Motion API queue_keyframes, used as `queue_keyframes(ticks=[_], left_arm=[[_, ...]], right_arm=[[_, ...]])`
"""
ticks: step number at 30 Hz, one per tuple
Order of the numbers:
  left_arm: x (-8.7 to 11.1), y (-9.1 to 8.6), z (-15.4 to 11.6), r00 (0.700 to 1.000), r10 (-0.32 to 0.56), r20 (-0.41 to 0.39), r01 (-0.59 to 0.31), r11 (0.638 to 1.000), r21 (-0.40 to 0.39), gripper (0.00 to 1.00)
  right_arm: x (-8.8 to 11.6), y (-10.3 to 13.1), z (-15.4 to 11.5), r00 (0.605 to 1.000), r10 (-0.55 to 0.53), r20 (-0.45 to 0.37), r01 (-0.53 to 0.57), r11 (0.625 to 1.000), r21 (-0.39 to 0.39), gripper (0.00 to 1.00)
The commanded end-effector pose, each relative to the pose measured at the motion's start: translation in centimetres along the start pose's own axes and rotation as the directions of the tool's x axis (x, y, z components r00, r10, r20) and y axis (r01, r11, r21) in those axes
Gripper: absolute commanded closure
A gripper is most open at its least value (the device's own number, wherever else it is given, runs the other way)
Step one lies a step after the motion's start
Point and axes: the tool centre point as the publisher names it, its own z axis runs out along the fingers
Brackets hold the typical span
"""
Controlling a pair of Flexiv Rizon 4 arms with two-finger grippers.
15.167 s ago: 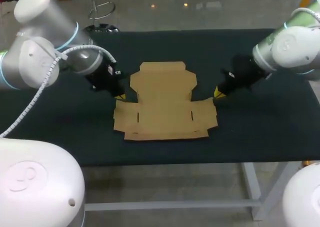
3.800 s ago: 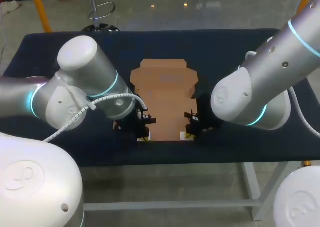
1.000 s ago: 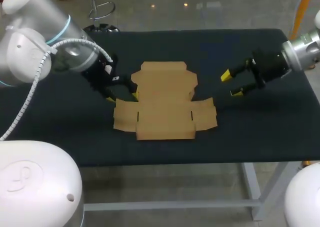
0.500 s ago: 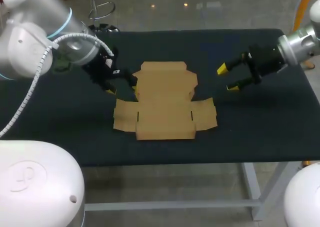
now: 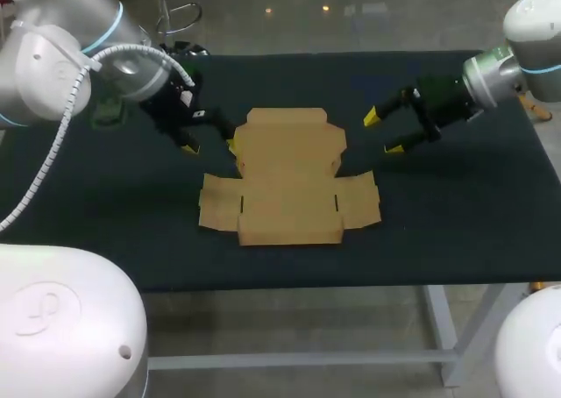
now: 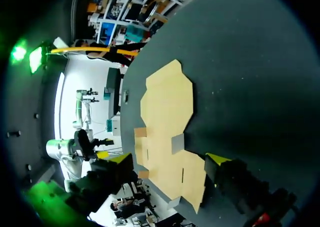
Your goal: Assemble the packaging by folding the flat box into shape, placing the metal phone stand inside, and closing the box properly
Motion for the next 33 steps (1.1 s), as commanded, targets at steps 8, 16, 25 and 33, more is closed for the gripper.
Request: queue_keyframes(ticks=[8,16,25,33], left_arm=[[-1.8,-1.6,0.2,0.999,-0.012,-0.032,0.012,1.0,0.005,0.0],[-2.5,-2.4,0.2,0.999,-0.007,-0.049,0.008,1.0,0.013,0.0],[-2.9,-3.0,0.2,0.998,-0.009,-0.057,0.01,1.0,0.018,0.0],[-3.7,-3.1,0.2,0.998,-0.02,-0.066,0.022,1.0,0.02,0.0]], right_arm=[[-1.3,1.9,2.2,0.999,0.029,0.016,-0.029,0.999,-0.018,0.0],[-2.3,3.3,3.5,0.999,0.047,0.001,-0.047,0.998,-0.032,0.0],[-2.9,4.8,5.0,0.997,0.074,-0.001,-0.073,0.996,-0.054,0.11],[-3.1,6.1,6.6,0.998,0.068,0.003,-0.067,0.996,-0.051,0.41]])
